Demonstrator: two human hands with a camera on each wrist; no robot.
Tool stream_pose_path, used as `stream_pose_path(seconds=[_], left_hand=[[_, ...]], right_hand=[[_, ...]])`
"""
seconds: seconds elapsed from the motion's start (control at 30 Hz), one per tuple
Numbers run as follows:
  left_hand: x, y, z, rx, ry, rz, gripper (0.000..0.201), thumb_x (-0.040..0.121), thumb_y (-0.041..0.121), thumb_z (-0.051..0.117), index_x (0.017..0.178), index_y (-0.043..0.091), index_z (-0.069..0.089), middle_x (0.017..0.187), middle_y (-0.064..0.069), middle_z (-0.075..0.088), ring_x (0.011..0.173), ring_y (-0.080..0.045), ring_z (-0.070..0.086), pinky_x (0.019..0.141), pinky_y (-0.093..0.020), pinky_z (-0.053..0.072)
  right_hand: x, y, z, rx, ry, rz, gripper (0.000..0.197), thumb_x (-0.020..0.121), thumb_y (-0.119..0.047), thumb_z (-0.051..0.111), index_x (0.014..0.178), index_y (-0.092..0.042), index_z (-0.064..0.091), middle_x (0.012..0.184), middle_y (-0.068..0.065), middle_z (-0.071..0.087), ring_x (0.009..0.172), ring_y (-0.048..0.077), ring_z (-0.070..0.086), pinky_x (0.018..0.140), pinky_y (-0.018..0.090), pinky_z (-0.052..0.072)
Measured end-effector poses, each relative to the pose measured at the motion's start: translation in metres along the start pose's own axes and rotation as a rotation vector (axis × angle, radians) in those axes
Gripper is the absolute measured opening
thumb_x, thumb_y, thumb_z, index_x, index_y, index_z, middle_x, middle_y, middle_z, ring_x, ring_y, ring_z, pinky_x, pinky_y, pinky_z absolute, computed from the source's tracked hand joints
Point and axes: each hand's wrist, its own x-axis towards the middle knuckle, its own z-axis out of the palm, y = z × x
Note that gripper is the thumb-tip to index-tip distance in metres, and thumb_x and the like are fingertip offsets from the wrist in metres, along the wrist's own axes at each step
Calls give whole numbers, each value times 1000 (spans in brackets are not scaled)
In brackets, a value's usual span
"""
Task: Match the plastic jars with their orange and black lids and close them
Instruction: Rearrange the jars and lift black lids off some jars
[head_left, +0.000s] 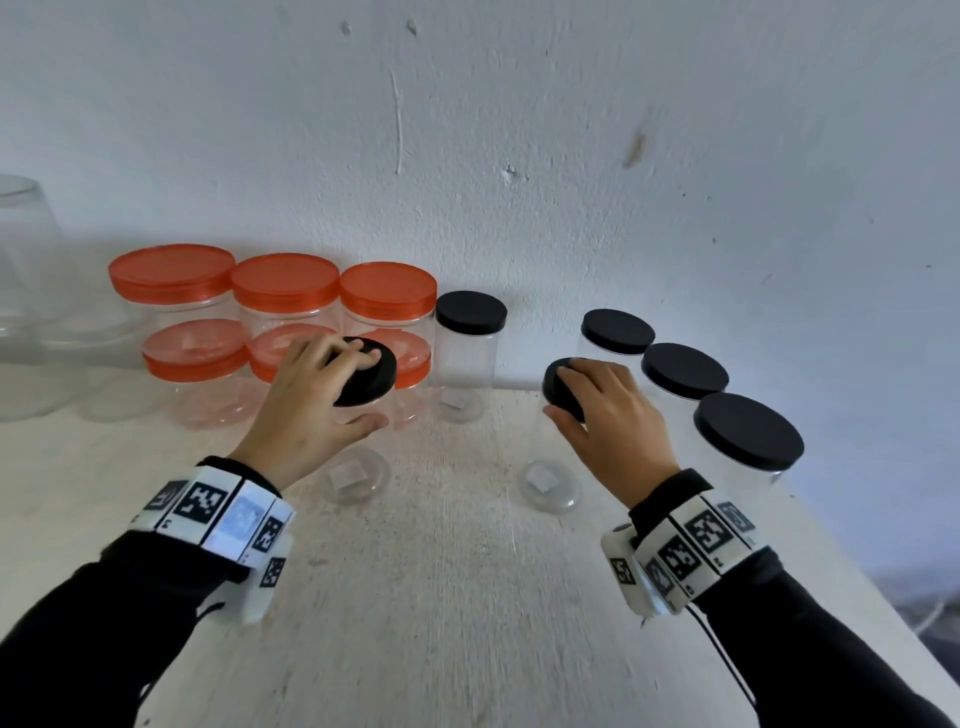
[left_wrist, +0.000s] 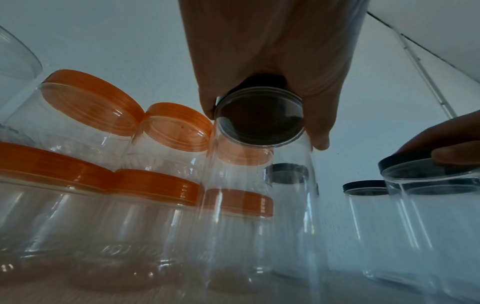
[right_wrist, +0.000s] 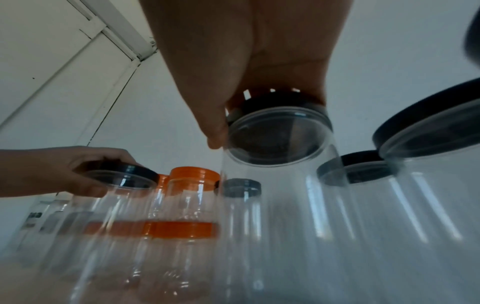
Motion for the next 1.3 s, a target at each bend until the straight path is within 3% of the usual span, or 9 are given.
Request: stream_pose_path(seconds=[0.07, 0.13, 0.2, 0.5, 0.7, 0.9, 1.07, 1.3], left_hand=[[0, 1, 0, -9, -5, 0, 62, 64, 23, 83, 118, 4, 59, 111, -12, 52, 113, -34, 43, 95, -35, 28], [0, 2, -1, -13, -3, -3, 62, 64, 22, 83, 118, 4, 59, 112, -12, 53, 114, -33, 43, 96, -34, 27], [0, 2, -1, -12, -4, -5, 61, 64, 23, 83, 117, 4, 59, 112, -12, 53, 114, -33, 43, 96, -34, 26], [0, 0, 0, -1, -11, -4, 60, 64, 23, 83, 117, 5, 59, 111, -11, 52, 115, -32, 44, 97, -34, 27], [0, 0, 1, -15, -2, 1, 60, 65, 25, 82, 117, 7, 58, 111, -8, 52, 115, -22, 37, 97, -32, 25], [0, 0, 0, -19, -18, -17, 61, 66, 29, 81, 119, 8, 58, 113, -7, 51, 116, -25, 38, 97, -31, 24], [0, -2, 1, -13, -44, -27, 64, 66, 45, 65, 119, 10, 57, 113, -6, 51, 116, -28, 42, 96, -32, 26], [0, -2, 1, -20, -39, -11, 72, 67, 59, 50, 120, 11, 57, 113, -4, 51, 117, -22, 39, 96, -30, 25]], right_hand=[[5, -4, -1, 61, -83, -47, 45, 72, -23, 79, 109, -3, 63, 112, 11, 63, 104, 35, 58, 72, 41, 53], [10, -3, -4, 116, -262, -62, 62, 74, -29, 76, 126, -8, 52, 130, 6, 50, 121, 27, 44, 85, 38, 48], [15, 1, -5, 106, -358, -67, 71, 74, -28, 76, 135, -12, 42, 138, 3, 38, 128, 22, 34, 94, 34, 43], [45, 6, 32, 5, -259, 46, 76, 78, -20, 73, 142, -10, 34, 145, 9, 37, 136, 26, 29, 111, 34, 23], [66, 12, 46, -82, -278, 70, 76, 84, -22, 67, 146, -11, 25, 150, 7, 29, 140, 24, 23, 115, 34, 14], [77, 21, 56, -97, -281, 83, 74, 85, -21, 65, 146, -11, 25, 151, 7, 28, 141, 22, 22, 116, 33, 9], [81, 23, 59, -54, -275, 100, 72, 85, -17, 66, 145, -11, 27, 152, 7, 28, 142, 22, 21, 115, 32, 7], [86, 25, 58, -28, -279, 93, 70, 86, -16, 64, 145, -12, 27, 152, 7, 28, 142, 23, 21, 114, 31, 12]])
